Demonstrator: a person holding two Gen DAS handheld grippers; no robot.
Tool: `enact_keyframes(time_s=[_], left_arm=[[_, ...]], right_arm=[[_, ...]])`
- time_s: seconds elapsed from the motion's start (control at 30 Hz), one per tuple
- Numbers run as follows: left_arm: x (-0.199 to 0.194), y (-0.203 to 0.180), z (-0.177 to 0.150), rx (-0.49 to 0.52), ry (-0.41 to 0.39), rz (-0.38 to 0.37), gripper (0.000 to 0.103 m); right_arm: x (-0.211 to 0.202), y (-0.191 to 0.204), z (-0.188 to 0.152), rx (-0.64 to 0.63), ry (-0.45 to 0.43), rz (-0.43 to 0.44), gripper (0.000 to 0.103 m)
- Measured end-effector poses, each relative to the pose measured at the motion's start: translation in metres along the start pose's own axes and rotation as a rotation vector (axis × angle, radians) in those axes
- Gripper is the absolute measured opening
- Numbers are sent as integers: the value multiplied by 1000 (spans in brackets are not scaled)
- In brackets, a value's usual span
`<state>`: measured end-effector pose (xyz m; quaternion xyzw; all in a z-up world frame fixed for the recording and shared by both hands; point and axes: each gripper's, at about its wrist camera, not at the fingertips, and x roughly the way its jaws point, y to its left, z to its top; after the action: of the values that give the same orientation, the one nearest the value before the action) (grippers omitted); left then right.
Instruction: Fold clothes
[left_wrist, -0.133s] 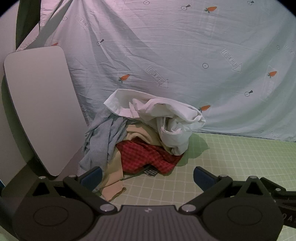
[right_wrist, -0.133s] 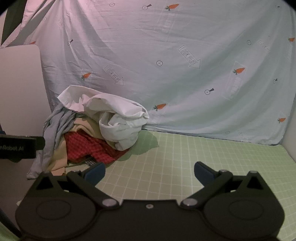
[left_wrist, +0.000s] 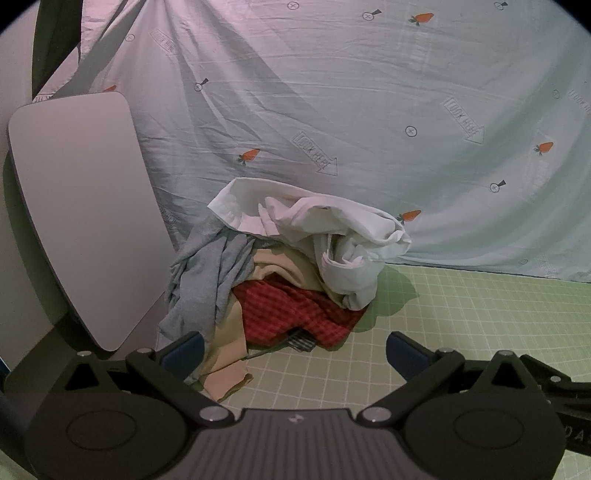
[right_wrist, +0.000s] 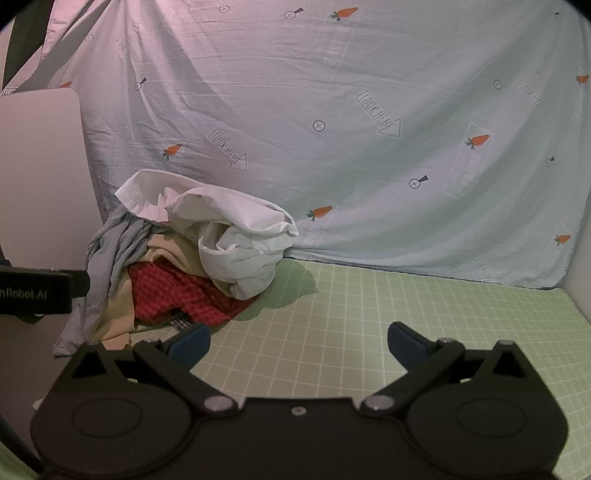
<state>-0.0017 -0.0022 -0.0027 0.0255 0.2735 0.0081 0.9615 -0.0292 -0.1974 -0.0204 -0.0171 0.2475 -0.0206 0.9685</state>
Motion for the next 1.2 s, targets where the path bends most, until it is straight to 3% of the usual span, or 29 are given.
enact_keyframes(time_s=[0.3, 1.2], left_arm=[[-4, 7, 9, -3, 10, 8, 103], [0, 0, -3, -18, 14, -6, 103]], right_arm=[[-3, 0, 2, 4, 3, 8, 103], [-2, -1, 5, 15, -15, 24, 100]])
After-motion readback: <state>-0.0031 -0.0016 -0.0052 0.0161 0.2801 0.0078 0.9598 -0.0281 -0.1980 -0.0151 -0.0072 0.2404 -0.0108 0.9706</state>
